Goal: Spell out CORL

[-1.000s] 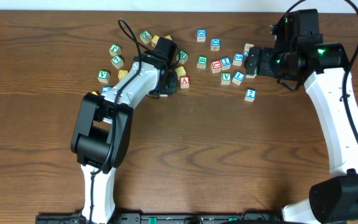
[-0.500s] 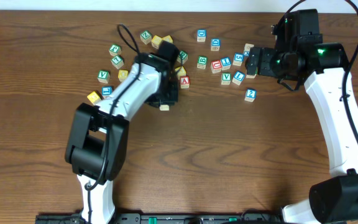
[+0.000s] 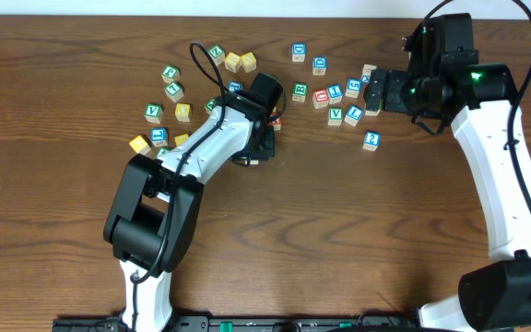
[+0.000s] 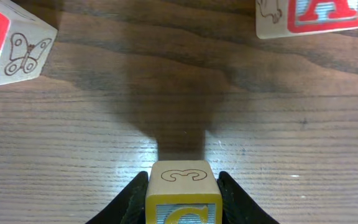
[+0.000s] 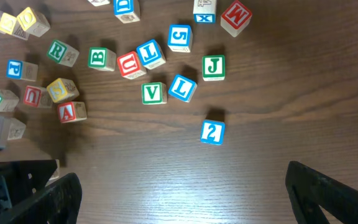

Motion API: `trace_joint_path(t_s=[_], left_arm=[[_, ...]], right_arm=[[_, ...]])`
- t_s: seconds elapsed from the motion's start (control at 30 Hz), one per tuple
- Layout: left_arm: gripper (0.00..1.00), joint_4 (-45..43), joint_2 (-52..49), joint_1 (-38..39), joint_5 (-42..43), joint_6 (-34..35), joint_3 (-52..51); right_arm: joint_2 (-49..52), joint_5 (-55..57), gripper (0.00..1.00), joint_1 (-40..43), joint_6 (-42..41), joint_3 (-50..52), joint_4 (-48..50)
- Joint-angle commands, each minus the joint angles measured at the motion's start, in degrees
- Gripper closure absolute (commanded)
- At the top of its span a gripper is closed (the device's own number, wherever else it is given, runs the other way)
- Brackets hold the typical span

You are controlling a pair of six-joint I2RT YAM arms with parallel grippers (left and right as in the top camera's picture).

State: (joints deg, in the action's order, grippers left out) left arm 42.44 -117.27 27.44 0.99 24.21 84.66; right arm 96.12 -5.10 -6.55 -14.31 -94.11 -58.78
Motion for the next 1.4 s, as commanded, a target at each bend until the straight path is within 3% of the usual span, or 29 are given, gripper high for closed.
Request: trace_joint_path(t_s=[0.0,0.53,0.6,0.8,1.07,1.2,1.37], left_arm=[[0.68,0.11,-0.46,-0.24,-1.73,1.53,-0.13],[0.67,-0.31,-1.46,-0.24,-1.66,5.25,-2.1],[0.56,-0.35,-1.46,-0.24,-1.66,5.25,-2.1],[0.54,-0.31,-1.27,-0.26,-1.66,5.14,-1.95],[0.44,2.99,8.28,-6.1,-1.66,0.9,4.11],[0.44,1.55,13.9,-11.72,-1.66,-1.55,4.26],[0.44,0.83,13.29,-16.33,-1.7,-7.74,4.24]], right_arm=[[0.17,0.66,0.01,0.24,-0.22,-0.04,0.04],[0.17,0.66,0.01,0.22,-0.22,-0.04,0.02],[0.17,0.66,0.01,0.22,-0.24,-0.04,0.02],[0.17,0.66,0.01,0.24,-0.22,-0.04,0.02],[0.17,0.66,0.01,0.24,-0.22,-0.04,0.85],[0.17,0.66,0.01,0.24,-0.24,-0.04,1.16],[0.17,0.59,0.01,0.13,-0.26,-0.04,1.14]])
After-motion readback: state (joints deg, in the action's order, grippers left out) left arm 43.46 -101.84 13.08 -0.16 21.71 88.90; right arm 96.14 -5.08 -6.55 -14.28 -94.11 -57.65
